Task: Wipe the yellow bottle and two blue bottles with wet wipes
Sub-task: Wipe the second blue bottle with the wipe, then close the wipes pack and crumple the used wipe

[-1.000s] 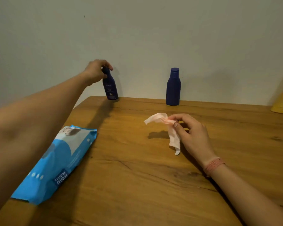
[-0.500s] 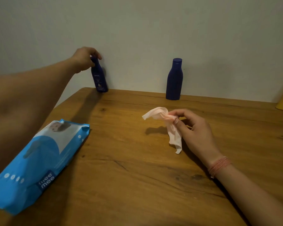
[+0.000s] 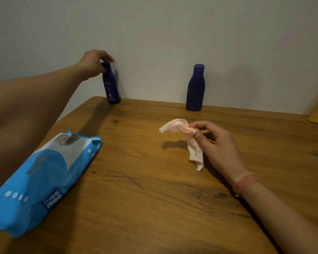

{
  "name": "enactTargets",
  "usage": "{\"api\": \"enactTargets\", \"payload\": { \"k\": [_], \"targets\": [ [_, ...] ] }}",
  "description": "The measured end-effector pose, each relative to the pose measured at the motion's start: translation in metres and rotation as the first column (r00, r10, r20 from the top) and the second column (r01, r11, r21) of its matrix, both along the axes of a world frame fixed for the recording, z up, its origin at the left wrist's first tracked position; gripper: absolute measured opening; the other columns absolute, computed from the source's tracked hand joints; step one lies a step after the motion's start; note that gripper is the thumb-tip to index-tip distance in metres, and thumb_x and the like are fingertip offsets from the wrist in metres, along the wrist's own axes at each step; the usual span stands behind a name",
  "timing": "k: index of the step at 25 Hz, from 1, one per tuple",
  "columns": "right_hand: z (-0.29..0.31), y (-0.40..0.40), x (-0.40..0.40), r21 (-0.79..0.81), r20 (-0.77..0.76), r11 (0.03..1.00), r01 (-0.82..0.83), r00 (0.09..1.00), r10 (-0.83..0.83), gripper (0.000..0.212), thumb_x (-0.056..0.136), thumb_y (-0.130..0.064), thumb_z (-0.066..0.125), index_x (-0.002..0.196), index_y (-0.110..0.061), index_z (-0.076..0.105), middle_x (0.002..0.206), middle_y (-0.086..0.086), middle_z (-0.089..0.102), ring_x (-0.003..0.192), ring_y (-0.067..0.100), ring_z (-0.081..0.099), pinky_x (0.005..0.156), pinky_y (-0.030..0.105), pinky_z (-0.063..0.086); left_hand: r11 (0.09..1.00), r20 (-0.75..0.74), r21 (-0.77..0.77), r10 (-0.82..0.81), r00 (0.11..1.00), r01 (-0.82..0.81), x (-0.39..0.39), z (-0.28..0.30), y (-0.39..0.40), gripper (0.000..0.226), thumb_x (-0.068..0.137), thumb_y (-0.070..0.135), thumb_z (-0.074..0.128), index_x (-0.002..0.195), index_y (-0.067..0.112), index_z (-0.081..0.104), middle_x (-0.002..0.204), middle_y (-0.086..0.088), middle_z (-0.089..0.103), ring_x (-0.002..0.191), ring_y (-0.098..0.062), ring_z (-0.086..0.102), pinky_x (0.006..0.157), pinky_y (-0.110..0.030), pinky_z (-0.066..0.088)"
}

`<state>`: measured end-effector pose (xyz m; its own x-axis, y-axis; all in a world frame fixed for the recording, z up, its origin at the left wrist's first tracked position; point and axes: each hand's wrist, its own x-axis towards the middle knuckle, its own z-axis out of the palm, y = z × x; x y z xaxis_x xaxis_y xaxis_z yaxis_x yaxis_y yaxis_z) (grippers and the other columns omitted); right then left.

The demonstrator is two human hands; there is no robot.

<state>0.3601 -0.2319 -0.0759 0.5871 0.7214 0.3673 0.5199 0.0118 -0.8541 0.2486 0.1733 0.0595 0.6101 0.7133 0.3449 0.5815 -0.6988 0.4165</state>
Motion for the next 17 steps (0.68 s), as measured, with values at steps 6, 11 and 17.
{"api": "enactTargets", "payload": {
  "k": [6,11,17],
  "targets": [
    [-0.001,0.0,0.003,0.029,0.009,1.0,-0.003,1.0,0.003,0.025,0.093,-0.013,0.06,0.109,-0.03,0.066,0.113,-0.019,0.062,0.106,-0.001,0.056,0.085,0.02,0.051,0.998,-0.019,0.055,0.028,0.999,-0.027,-0.003,0.002,-0.001,0.048,0.087,-0.013,0.061,0.128,0.013,0.06,0.143,-0.014,0.046,0.126,-0.034,0.051,0.094,-0.042,0.05],
    [-0.002,0.0,0.003,0.021,-0.027,1.0,-0.013,1.0,0.013,0.024,0.093,-0.016,0.06,0.107,-0.034,0.064,0.113,-0.021,0.06,0.106,-0.002,0.055,0.084,0.019,0.051,0.97,-0.047,0.245,0.014,0.999,-0.002,-0.014,0.01,-0.018,0.038,0.089,-0.001,0.065,0.125,0.011,0.062,0.14,-0.014,0.047,0.122,-0.032,0.054,0.098,-0.041,0.049],
    [0.002,-0.002,-0.008,0.009,-0.118,0.996,-0.092,0.989,0.092,0.036,0.088,-0.014,0.066,0.118,-0.034,0.061,0.119,-0.02,0.06,0.108,0.003,0.059,0.082,0.024,0.056,0.895,-0.11,0.33,-0.28,0.954,0.301,-0.039,0.008,-0.104,0.029,0.093,0.006,0.061,0.121,0.013,0.063,0.129,-0.009,0.057,0.111,-0.023,0.06,0.096,-0.037,0.052]
  ]
}}
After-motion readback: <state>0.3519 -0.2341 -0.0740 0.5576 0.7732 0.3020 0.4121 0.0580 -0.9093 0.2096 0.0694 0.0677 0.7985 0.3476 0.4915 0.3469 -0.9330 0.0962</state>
